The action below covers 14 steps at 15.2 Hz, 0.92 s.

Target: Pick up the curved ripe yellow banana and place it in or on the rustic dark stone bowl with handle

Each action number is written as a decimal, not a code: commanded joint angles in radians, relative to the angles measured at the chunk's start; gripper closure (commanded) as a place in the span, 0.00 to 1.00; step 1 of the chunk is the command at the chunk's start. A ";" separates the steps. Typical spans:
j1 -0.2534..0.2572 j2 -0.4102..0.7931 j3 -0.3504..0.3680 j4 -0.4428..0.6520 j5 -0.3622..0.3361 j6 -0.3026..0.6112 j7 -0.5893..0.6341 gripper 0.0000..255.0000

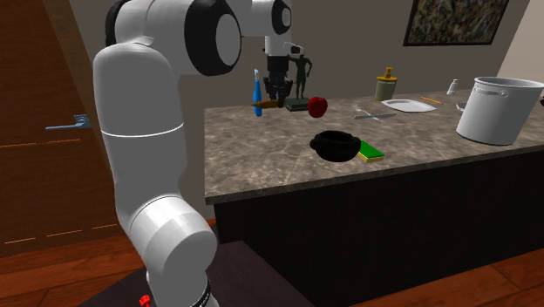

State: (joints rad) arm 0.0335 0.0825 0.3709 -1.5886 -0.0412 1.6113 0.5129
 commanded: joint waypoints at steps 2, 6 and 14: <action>-0.042 -0.012 -0.034 -0.015 0.002 0.006 -0.077 1.00; -0.090 -0.001 -0.076 -0.001 -0.002 0.004 -0.167 1.00; -0.181 0.069 -0.153 0.092 -0.020 -0.015 -0.337 1.00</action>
State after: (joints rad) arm -0.1383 0.1362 0.2259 -1.5150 -0.0581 1.5995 0.1955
